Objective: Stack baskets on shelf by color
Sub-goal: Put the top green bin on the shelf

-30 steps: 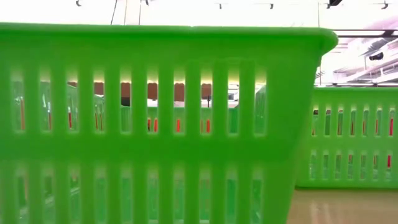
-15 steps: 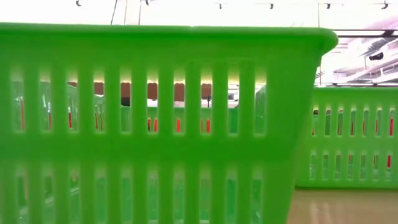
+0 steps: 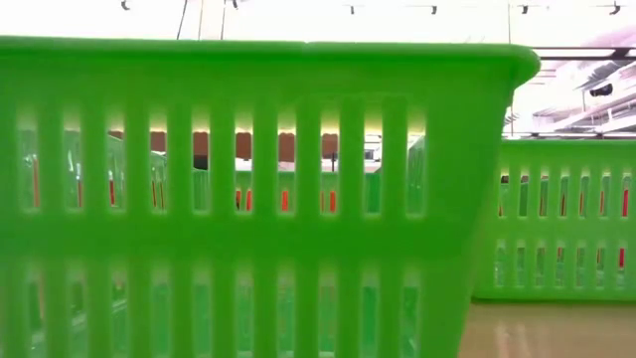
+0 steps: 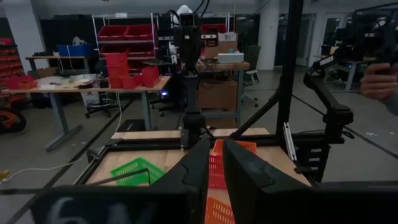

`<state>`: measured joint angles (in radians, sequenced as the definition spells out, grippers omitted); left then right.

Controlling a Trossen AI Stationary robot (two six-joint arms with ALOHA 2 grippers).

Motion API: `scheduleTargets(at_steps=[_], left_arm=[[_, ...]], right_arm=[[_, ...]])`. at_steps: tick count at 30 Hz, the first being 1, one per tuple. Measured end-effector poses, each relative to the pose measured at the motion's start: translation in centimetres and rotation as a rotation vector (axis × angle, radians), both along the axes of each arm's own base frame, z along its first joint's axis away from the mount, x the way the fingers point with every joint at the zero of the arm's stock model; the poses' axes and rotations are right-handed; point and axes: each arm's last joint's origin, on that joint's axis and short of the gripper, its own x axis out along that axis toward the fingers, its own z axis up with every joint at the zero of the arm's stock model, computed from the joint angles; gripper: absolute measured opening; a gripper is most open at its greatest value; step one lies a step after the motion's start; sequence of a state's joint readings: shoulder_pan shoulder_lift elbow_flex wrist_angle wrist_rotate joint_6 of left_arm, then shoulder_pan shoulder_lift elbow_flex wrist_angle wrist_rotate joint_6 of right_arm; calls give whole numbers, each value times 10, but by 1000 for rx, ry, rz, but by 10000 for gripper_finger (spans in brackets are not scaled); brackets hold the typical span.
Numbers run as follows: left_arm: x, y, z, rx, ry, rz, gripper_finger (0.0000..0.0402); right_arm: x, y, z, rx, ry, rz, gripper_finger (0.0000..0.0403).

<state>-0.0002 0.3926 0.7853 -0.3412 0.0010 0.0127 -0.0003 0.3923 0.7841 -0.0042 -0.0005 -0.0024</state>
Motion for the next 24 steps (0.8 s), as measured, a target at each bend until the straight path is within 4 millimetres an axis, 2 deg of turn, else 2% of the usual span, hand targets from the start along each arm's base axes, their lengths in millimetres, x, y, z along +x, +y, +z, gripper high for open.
scheduleTargets(at_steps=[4,7,11,14,17,21,24], left_arm=[[0,0,3,-49,-29,-4,53],[1,0,1,-66,-34,-6,57],[16,0,-20,-77,-52,-2,55],[32,2,-37,-84,-182,55,51],[43,3,-51,-103,-307,78,52],[49,3,-57,-98,-428,81,56],[49,3,-56,-96,-431,84,56]], right_arm=[[-2,0,4,10,-41,4,55],[-2,0,4,83,-40,36,55],[2,1,-3,141,25,76,56],[16,0,-21,162,184,62,55],[33,-3,-40,220,362,-48,55],[50,-10,-62,227,575,-255,56],[61,-12,-68,213,637,-296,55]])
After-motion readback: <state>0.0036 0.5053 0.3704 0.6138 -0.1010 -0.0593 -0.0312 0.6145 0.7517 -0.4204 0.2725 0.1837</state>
